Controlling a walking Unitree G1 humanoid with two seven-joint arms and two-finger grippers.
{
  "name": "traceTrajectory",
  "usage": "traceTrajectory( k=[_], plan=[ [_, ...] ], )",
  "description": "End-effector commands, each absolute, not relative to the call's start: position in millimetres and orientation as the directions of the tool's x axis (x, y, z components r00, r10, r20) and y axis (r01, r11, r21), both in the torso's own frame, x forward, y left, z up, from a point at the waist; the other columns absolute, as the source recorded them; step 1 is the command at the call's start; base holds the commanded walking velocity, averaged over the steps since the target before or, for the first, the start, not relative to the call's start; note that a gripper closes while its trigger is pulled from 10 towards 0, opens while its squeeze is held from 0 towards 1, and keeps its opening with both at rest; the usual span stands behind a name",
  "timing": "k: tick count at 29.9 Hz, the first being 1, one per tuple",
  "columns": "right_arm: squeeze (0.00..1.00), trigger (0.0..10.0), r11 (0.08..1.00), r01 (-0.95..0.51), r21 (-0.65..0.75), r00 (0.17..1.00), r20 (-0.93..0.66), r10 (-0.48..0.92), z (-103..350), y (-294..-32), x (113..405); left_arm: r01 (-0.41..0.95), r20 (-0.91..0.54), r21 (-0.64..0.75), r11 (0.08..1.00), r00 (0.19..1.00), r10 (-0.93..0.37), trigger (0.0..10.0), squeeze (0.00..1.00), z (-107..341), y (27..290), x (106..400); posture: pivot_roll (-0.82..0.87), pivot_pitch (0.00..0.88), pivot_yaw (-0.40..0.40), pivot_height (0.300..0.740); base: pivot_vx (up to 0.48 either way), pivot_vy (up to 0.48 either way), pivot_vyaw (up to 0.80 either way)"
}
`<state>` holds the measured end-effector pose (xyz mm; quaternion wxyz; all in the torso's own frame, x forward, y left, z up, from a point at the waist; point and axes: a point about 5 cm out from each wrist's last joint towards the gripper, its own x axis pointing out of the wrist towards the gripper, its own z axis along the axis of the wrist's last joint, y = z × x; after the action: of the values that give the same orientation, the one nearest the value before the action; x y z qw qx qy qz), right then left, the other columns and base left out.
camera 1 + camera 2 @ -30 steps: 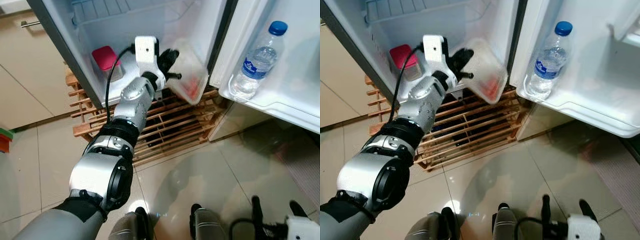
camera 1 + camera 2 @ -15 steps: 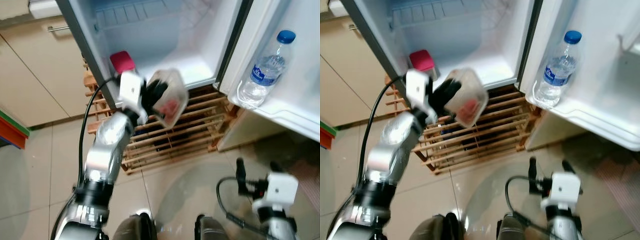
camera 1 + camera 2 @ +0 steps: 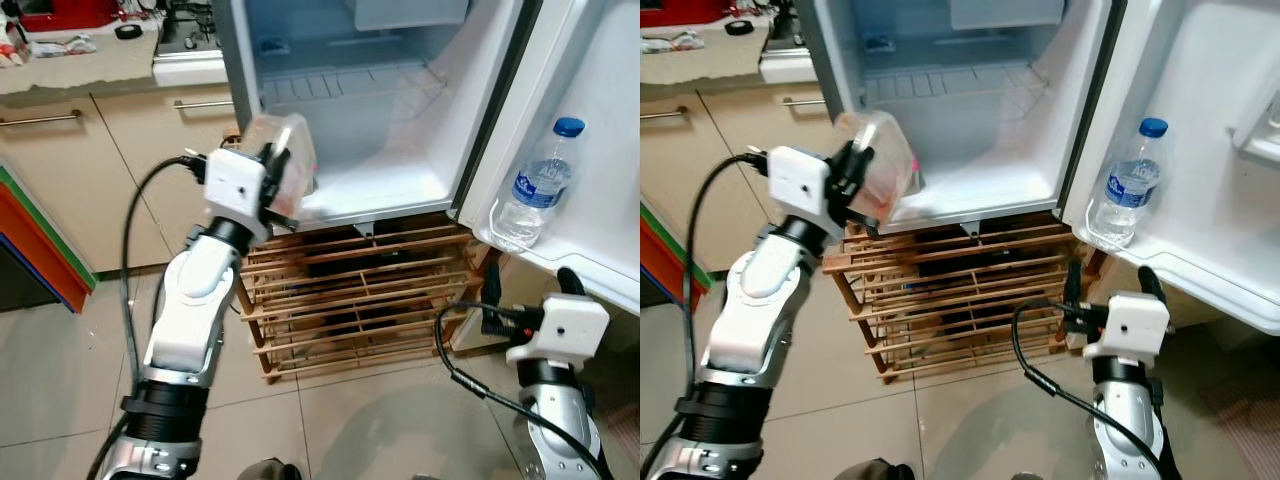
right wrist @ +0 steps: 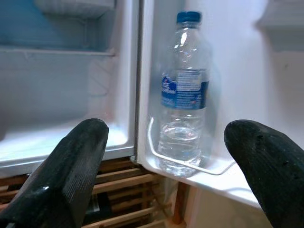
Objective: Restocking fridge
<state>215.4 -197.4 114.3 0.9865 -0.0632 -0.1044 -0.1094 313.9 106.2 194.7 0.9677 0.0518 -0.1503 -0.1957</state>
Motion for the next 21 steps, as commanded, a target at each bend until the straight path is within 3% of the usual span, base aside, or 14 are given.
traceTrajectory(
  k=[1,5,21],
  plan=[
    [0.00,10.0,0.961,0.255,-0.110,0.947,0.231,-0.224,116,-201,215,0.396,0.283,0.155,0.905,0.860,-0.425,10.0,0.00,200,101,315,-0.09,0.000,0.075,0.740,0.000,0.000,0.00],
    [0.00,10.0,0.955,0.270,-0.124,0.937,0.260,-0.231,121,-201,213,0.449,0.301,0.140,0.882,0.830,-0.470,10.0,0.00,204,88,313,-0.10,0.000,0.077,0.740,0.442,0.000,0.00],
    [0.00,10.0,0.953,0.277,-0.119,0.939,0.242,-0.243,115,-199,211,0.475,0.325,0.115,0.872,0.812,-0.485,10.0,0.00,212,82,317,-0.10,0.000,0.083,0.740,0.442,0.000,0.00]
  ],
)
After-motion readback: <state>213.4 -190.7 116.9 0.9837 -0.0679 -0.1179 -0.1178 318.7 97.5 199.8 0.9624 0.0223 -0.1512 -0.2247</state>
